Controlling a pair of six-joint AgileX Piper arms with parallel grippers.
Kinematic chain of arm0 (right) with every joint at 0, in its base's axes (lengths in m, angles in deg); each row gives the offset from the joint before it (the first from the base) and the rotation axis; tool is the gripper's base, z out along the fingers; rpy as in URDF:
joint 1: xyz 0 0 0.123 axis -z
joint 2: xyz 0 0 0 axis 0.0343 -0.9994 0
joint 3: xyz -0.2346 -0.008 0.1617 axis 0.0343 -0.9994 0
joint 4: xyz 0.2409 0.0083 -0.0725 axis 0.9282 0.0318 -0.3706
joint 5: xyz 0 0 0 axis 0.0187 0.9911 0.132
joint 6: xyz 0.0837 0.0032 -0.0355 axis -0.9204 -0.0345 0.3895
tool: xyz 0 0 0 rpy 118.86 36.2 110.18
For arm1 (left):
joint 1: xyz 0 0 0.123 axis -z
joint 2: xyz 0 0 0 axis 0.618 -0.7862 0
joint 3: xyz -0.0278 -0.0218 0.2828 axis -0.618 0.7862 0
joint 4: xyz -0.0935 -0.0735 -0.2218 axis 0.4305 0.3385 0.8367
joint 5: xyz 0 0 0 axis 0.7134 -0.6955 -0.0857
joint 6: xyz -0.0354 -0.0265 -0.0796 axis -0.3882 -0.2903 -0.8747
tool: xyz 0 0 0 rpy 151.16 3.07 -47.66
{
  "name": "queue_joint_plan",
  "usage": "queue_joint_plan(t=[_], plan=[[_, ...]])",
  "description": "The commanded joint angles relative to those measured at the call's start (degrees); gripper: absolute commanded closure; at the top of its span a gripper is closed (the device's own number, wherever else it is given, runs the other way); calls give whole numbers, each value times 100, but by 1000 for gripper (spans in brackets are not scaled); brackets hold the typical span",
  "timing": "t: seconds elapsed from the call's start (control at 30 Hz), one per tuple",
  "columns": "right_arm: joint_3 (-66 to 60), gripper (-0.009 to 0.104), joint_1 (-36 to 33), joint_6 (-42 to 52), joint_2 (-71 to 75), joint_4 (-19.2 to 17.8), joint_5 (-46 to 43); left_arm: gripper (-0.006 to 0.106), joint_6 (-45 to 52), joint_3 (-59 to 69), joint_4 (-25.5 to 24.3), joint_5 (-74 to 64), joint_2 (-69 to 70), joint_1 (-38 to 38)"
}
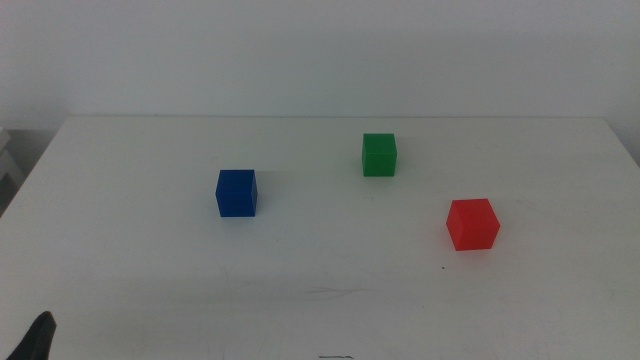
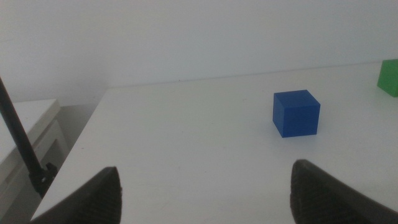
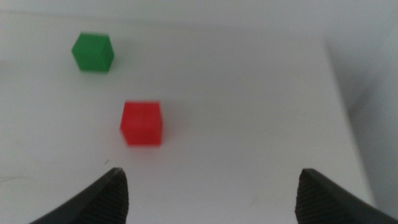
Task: Stack red cubes first, then green, then blue cubes in a specific spot.
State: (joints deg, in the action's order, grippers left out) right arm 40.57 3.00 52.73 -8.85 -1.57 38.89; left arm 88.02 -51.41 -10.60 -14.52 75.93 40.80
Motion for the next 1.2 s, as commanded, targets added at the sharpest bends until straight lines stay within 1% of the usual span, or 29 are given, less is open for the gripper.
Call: queue_joint_plan(t=[0.0,0.1,0.17,0.2,0.23,0.3,0.43,0.6,0.7,0.87,0.97,1.17], plan=[[660,4,26,-613,-534,-10,377,8,-16,-29,24,479,108,9],[1225,4,26,-1316,-1163,-219,1126,8,-16,-29,24,479,108,9],[1603,4,-7,-1581,-1569,-382,1637,8,-16,-29,24,479,108,9],[1806,4,-80,-1706,-1787,-495,1833,8,-16,-29,24,479,108,9],[2156,4,-296,-1902,-2196,-727,2049,8,-16,-29,24,479,108,9],[2454,4,-615,-2064,-2572,-987,2111,8,-16,-29,24,479,108,9],[2791,4,-1066,-2161,-3211,-1185,2076,8,-16,-29,24,479,108,9],[3311,4,-1478,-2161,-4135,-1170,2083,8,-16,-29,24,479,108,9],[3697,4,-1644,-2161,-4735,-1081,2087,8,-16,-29,24,479,108,9],[4325,4,-1665,-2161,-5677,-660,2111,8,-16,-29,24,479,108,9],[4608,4,-1680,-2128,-6164,-599,2182,8,-16,-29,24,479,108,9],[4969,4,-1680,-1914,-6887,-618,2202,8,-16,-29,24,479,108,9]])
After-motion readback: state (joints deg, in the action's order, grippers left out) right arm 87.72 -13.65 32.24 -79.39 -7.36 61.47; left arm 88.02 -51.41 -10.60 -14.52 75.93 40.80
